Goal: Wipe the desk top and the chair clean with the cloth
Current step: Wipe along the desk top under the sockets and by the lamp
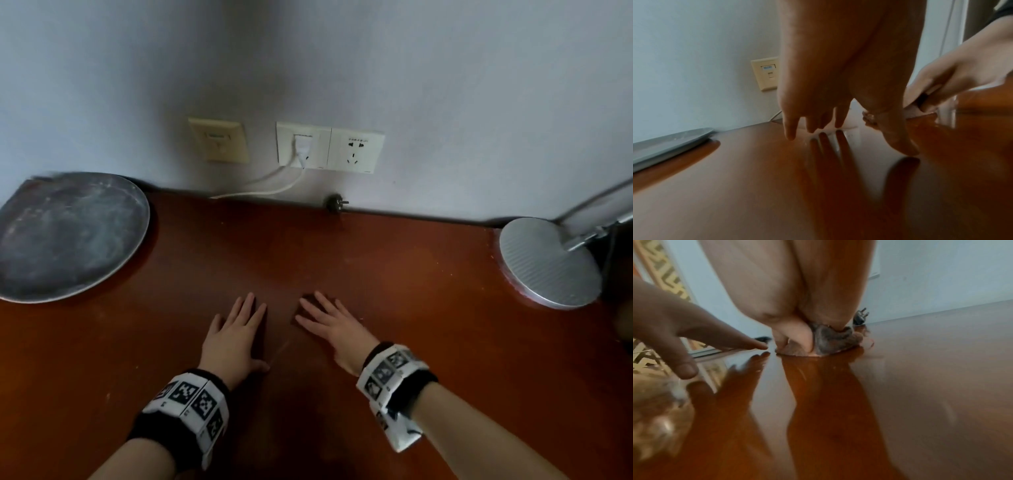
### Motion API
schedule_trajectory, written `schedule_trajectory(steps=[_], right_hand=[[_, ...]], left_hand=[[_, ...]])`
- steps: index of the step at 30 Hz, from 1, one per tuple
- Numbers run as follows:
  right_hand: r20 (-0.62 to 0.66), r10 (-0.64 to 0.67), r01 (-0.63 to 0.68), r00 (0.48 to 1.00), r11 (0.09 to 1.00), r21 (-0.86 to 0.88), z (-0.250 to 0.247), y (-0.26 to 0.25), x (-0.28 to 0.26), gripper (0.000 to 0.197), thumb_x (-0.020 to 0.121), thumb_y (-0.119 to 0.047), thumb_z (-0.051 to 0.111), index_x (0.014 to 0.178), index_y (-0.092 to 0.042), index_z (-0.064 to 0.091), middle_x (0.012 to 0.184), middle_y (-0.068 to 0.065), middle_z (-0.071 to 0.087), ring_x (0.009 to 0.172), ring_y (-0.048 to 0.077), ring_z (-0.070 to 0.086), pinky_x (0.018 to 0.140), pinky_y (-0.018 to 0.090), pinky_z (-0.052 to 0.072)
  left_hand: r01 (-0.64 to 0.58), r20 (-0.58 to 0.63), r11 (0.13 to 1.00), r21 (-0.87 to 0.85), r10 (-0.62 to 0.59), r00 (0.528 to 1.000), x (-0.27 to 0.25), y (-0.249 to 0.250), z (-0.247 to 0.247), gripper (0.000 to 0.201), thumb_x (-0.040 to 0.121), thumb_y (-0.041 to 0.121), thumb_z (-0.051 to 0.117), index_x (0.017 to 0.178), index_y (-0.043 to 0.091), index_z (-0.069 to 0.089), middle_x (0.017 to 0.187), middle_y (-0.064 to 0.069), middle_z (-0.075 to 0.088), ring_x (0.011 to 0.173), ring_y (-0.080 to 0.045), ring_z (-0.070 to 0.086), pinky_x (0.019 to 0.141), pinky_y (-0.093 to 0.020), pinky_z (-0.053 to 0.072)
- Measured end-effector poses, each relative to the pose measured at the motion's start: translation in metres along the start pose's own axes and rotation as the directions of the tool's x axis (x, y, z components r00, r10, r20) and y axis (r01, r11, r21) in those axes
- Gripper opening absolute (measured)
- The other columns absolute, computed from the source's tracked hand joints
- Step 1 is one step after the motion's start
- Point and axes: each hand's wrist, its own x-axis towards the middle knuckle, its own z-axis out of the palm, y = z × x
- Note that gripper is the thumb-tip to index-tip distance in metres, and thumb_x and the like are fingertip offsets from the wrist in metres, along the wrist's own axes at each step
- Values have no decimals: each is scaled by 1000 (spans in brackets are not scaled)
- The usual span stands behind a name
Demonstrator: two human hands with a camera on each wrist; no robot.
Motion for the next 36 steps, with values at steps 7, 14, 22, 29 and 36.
schedule_trajectory(steps=[7,14,22,29,36], right_hand=[[-118,548,-502,828,819,279,-46,84,18,89,76,18,39,149,-26,14,158,1,-7,144,25,-12,117,43,-1],[-74,-103,109,992,991,80,7,-65,37,77,81,3,49,148,-19,19,158,2,-5,142,26,-17,112,48,-12],[-59,30,-32,998,999,-31,-17,-18,46,87,77,6,49,149,-25,12,157,1,-8,144,23,-12,117,46,2],[-191,-120,102,974,990,-98,16,-66,45,94,51,-7,73,139,-17,41,151,13,28,137,42,19,103,64,24],[-83,-209,204,974,976,-72,0,-51,59,87,68,5,55,147,-17,26,155,7,3,139,29,-10,110,51,-6]], left_hand=[[38,-3,999,-39,-38,999,-3,-29,-2,108,79,50,67,151,27,-10,156,1,-23,145,-16,-16,117,-40,1],[38,11,996,-76,-37,999,-8,-49,2,110,80,45,69,151,25,-12,156,3,-22,145,-14,-13,117,-40,2],[56,25,996,-73,-55,998,-20,-69,5,116,77,44,73,150,23,-15,156,2,-23,145,-14,-13,118,-40,2],[99,5,990,-98,-99,995,-25,-84,6,117,76,44,72,150,21,-16,155,0,-25,145,-15,-16,117,-41,0],[103,8,990,-96,-102,995,-17,-95,0,116,77,44,73,150,20,-14,156,0,-24,145,-15,-14,118,-41,1]])
